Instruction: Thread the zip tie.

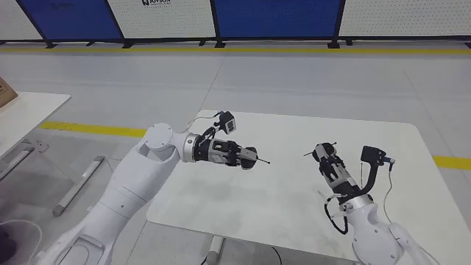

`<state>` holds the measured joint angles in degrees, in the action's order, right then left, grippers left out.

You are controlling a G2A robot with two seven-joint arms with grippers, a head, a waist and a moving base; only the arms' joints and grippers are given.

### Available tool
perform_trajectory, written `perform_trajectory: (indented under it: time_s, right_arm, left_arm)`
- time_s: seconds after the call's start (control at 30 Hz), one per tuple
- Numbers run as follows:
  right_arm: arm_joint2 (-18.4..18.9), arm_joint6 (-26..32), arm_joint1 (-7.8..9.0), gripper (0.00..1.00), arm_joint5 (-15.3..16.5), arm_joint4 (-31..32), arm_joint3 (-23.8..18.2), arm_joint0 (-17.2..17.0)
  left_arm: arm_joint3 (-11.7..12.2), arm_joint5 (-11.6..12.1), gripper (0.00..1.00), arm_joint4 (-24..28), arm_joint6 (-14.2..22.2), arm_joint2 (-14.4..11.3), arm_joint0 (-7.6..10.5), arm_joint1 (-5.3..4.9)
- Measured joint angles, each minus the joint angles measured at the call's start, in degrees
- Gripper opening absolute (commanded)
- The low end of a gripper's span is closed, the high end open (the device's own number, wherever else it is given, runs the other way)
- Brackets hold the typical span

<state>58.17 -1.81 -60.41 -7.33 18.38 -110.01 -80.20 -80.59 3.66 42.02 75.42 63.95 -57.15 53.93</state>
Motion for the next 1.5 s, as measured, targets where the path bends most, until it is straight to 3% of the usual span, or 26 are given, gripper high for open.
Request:
perform_trajectory:
  time_s: [0.3, 0.33, 0.43, 0.47, 0.53, 0.77, 1.03, 1.2, 1.5]
  right_arm:
    - [0.0, 0.0, 0.0, 0.0, 0.0, 0.0, 0.0, 0.0]
    - [0.0, 0.0, 0.0, 0.0, 0.0, 0.0, 0.0, 0.0]
    - [0.0, 0.0, 0.0, 0.0, 0.0, 0.0, 0.0, 0.0]
    - [0.0, 0.0, 0.0, 0.0, 0.0, 0.0, 0.0, 0.0]
    - [0.0, 0.0, 0.0, 0.0, 0.0, 0.0, 0.0, 0.0]
    - [-0.1, 0.1, -0.03, 0.0, 0.1, -0.1, 0.0, -0.1]
    - [-3.1, -2.3, -1.45, 0.0, 6.3, -2.1, -0.8, -0.8]
    - [-4.3, -5.2, -2.26, 0.0, 4.6, -0.8, -0.8, -1.0]
    - [-4.3, -5.7, -2.39, 0.0, 4.9, -1.1, -0.9, -1.3]
  left_arm:
    - [-0.1, 0.4, 0.0, -0.3, -0.5, 0.0, -0.01, 0.05]
    - [-0.5, 1.2, 0.0, -1.0, -1.6, 0.0, -0.12, 0.11]
    - [-2.3, 5.4, 0.0, -6.9, -9.7, -0.4, -0.86, 0.24]
    - [-2.8, 6.1, 0.0, -8.6, -12.2, -0.7, -1.27, 0.28]
    - [-3.1, 5.9, 0.0, -9.8, -13.9, -1.1, -1.66, 0.29]
    - [-3.1, 5.2, 0.0, -9.8, -13.5, -1.3, -1.77, 0.27]
    - [-3.1, 5.2, 0.0, -9.8, -13.5, -1.3, -1.77, 0.27]
    - [-3.1, 5.2, 0.0, -9.8, -13.5, -1.3, -1.77, 0.27]
    - [-3.1, 5.2, 0.0, -9.8, -13.5, -1.3, -1.77, 0.27]
